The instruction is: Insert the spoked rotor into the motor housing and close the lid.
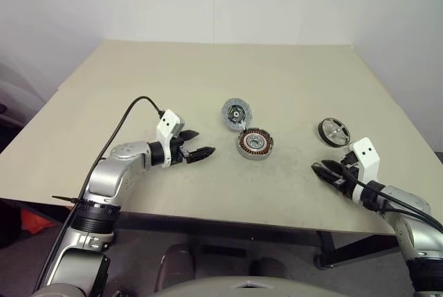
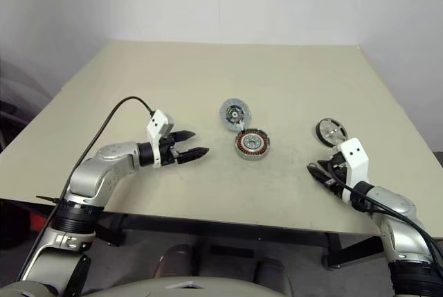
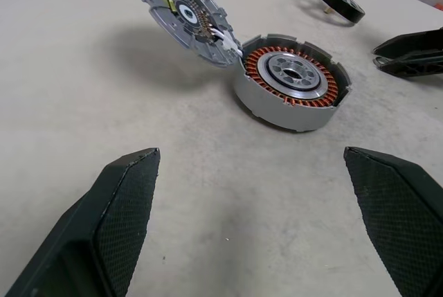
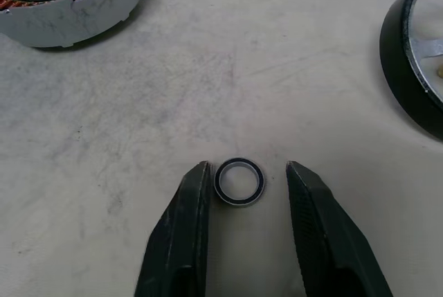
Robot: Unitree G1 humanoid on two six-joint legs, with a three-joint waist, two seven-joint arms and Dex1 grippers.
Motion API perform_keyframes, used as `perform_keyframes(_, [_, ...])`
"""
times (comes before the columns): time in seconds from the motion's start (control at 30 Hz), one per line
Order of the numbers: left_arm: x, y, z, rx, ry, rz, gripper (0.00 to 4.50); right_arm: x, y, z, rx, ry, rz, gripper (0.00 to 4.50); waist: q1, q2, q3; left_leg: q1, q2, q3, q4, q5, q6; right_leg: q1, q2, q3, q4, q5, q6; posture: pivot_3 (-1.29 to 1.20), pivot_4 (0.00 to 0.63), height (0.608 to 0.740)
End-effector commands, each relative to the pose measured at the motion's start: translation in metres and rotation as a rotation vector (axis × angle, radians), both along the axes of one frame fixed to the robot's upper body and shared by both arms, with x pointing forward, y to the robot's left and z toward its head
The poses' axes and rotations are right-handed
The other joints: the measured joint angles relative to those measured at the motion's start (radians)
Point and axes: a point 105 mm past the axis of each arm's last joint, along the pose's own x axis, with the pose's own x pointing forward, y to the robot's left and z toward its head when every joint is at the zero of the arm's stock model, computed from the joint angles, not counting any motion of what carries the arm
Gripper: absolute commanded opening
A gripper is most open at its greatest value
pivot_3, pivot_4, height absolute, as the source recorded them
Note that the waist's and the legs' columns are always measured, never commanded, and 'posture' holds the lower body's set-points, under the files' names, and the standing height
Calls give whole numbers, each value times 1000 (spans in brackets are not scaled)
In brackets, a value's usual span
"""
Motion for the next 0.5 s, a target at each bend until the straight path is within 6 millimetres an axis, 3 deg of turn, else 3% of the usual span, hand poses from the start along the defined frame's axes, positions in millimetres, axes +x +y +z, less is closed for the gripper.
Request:
perform_keyframes(0.03, [7,4,18,-15,-70,10,4500,3,-2,7,-13,-19,-3,2002,0,0,0,0,0,0,0,0,0,0,0,0,0,0,0,0,0,740])
perform_keyframes(0.13, [9,5,20,-13,-77,13,4500,3,-2,7,-4,-11,-8,1646,0,0,0,0,0,0,0,0,0,0,0,0,0,0,0,0,0,740])
perform_keyframes(0.27, [11,6,21,-12,-83,18,4500,4,1,8,0,-14,-1,552,0,0,0,1,0,0,0,0,0,0,0,0,0,0,-1,0,0,740])
perform_keyframes(0.5, [13,7,23,-13,-90,25,4500,16,15,24,11,-73,59,560,-1,0,0,1,0,0,0,0,0,0,0,0,0,1,-2,0,0,740])
